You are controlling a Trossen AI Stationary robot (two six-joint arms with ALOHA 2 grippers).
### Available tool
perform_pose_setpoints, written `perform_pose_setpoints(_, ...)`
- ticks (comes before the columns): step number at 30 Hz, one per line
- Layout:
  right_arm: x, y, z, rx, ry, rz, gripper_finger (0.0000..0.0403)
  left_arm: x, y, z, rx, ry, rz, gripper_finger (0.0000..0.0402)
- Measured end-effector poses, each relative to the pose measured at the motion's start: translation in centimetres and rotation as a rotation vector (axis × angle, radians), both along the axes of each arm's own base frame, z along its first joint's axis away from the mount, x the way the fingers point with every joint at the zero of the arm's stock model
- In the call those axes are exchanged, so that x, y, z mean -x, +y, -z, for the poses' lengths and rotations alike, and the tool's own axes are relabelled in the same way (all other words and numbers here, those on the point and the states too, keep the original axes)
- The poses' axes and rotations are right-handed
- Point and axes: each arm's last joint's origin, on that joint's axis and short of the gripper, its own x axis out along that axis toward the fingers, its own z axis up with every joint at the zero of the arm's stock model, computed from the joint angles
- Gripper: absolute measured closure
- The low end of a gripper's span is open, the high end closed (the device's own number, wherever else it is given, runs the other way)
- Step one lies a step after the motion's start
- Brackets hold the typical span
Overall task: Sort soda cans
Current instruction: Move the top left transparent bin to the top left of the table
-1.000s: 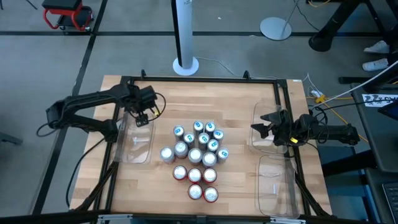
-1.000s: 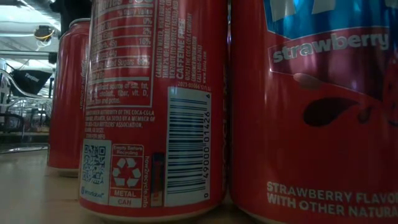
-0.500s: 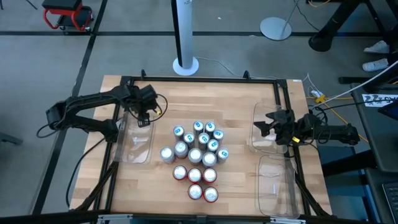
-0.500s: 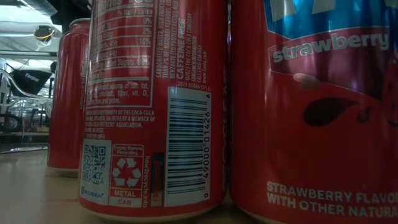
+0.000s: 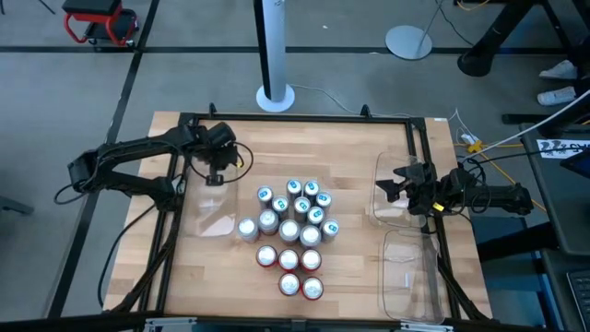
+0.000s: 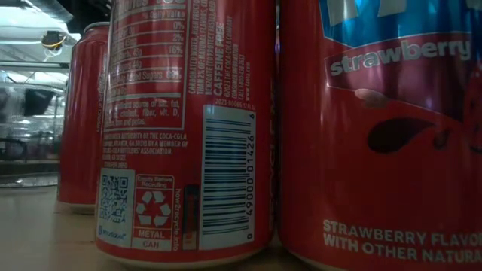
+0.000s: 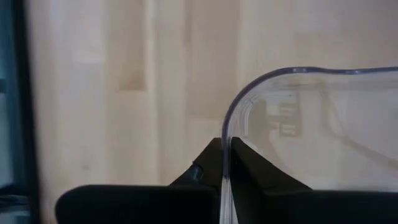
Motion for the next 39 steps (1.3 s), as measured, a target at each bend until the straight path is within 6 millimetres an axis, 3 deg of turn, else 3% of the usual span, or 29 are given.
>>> perform_pose_setpoints(6,0.0,0.0,0.0,0.002,0.0,0.002,0.0023,-0.3,1.2,-0.4,-0.132,-0.012,0.073,0.0396)
perform_pose_setpoints(12,-0.1,0.0,0.2,0.003,0.023,0.002,0.0023,0.2,4.0,-0.8,-0.27,-0.031,0.05,0.0396)
perform_pose_setpoints(20,-0.2,0.0,0.3,-0.001,0.029,0.012,0.0023,-0.2,7.9,1.0,-0.346,0.007,0.074,0.0392)
perform_pose_setpoints(25,-0.3,0.0,0.5,0.0,0.057,0.012,0.0023,-0.5,10.1,1.0,-0.35,0.026,-0.032,0.0393)
perform_pose_setpoints(31,-0.3,0.0,0.7,0.0,0.077,0.012,0.0023,-0.7,10.8,1.2,-0.339,0.048,-0.087,0.039)
perform_pose_setpoints(39,-0.3,0.0,0.7,0.001,0.076,0.012,0.0023,-0.6,12.2,0.6,-0.475,0.012,-0.249,0.0387)
